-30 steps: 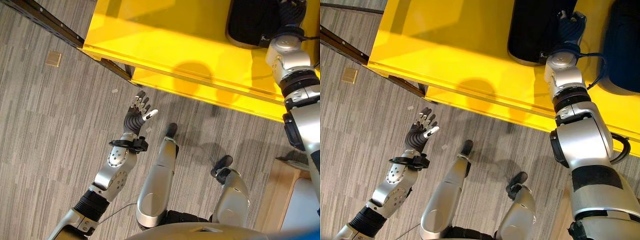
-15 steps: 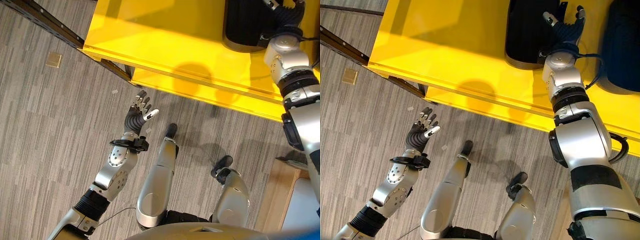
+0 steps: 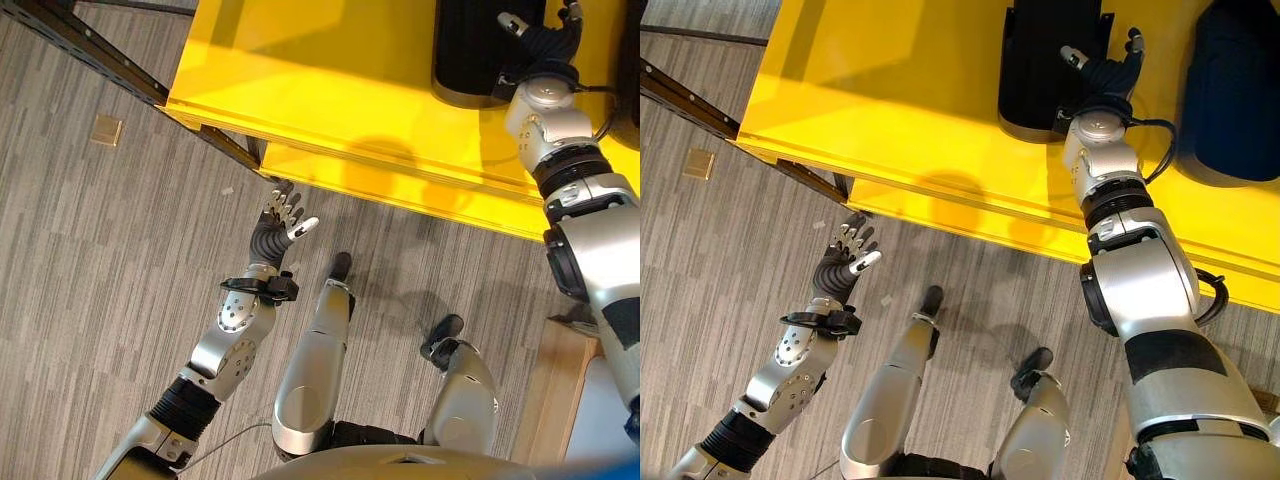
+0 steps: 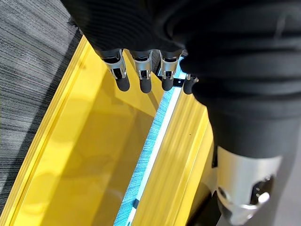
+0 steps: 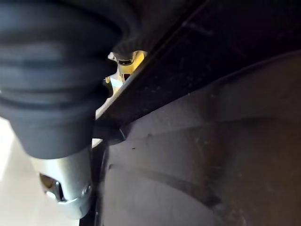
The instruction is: Move parts from the plastic box to the shelf.
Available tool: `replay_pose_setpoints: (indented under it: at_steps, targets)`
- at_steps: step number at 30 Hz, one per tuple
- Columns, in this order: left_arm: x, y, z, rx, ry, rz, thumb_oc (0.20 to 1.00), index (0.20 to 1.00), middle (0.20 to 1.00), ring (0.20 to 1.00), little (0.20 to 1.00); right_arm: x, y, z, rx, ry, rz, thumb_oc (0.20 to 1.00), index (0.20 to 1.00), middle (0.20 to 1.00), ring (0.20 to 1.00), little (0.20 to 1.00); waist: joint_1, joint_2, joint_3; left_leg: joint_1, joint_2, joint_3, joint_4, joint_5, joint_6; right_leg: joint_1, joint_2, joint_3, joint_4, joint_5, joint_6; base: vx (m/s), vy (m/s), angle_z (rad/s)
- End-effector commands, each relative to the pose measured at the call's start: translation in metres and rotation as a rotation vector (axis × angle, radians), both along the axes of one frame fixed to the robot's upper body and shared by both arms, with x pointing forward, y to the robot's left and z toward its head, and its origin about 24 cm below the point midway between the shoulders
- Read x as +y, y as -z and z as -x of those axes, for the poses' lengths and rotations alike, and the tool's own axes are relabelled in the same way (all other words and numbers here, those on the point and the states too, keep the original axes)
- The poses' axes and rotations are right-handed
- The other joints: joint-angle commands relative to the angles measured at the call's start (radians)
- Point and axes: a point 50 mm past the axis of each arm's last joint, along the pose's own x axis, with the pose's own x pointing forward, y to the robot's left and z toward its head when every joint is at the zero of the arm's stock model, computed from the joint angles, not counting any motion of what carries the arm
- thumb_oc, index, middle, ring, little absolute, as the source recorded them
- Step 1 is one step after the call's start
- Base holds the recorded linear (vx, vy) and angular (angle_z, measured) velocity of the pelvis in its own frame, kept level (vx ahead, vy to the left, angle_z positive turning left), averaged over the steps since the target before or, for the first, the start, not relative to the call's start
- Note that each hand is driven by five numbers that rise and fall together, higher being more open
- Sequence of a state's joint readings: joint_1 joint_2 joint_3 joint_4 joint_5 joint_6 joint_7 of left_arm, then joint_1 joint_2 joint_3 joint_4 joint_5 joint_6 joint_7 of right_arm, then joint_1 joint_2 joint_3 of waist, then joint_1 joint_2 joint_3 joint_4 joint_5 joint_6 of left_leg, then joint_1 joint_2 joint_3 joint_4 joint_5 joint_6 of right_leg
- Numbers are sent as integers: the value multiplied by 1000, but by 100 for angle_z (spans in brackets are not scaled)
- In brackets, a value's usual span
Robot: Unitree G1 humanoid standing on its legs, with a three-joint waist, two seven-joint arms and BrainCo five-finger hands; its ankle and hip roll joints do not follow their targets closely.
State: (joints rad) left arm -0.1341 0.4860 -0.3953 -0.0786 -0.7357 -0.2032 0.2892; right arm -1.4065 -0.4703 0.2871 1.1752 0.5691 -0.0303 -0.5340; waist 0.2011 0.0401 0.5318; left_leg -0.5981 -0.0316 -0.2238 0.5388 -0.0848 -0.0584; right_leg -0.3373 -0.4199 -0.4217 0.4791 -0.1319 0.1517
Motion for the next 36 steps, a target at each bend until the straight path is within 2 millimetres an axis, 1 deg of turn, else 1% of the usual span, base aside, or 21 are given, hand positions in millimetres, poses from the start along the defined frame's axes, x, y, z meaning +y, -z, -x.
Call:
replay_pose_setpoints:
  at_steps: [1,5,9,12,20,36]
  targets:
    - [1,-20,2,-91,7,39,1000,1000,1000,1000,1000,0,18,0,-5,-2,-75,1000,1000,1000,1000,1000,13,2,-12,17,24,69,-14,-78,30,64,43,33,53,-101,-38,0,0,0]
    - [3,-19,2,-84,6,34,1000,1000,1000,1000,1000,2,22,-1,-8,-14,-134,1000,1000,1000,1000,1000,15,0,-12,32,27,67,-15,-82,29,80,45,31,49,-103,-38,0,0,0]
    - [4,-19,2,-81,5,31,1000,1000,1000,1000,1000,2,21,-1,-20,-16,-178,1000,1000,1000,1000,1000,17,-1,-12,41,29,68,-15,-84,28,93,46,29,45,-102,-36,0,0,0]
    - [5,-18,2,-78,4,27,1000,1000,1000,1000,1000,2,19,-1,-26,-16,-185,1000,1000,1000,1000,1000,19,-2,-12,46,30,69,-16,-85,27,102,49,26,38,-101,-35,0,0,0]
    - [5,-18,2,-77,1,29,1000,1000,1000,1000,1000,4,24,-2,-16,-22,-226,1000,1000,1000,1000,1000,19,-2,-12,62,31,70,-19,-88,30,120,49,25,29,-98,-33,0,0,0]
    - [6,-18,1,-74,1,25,1000,1000,1000,1000,1000,18,34,-4,-6,-58,-297,1000,1000,1000,1000,1000,28,-4,-12,74,29,66,-6,-98,34,144,51,24,21,-96,-31,0,0,0]
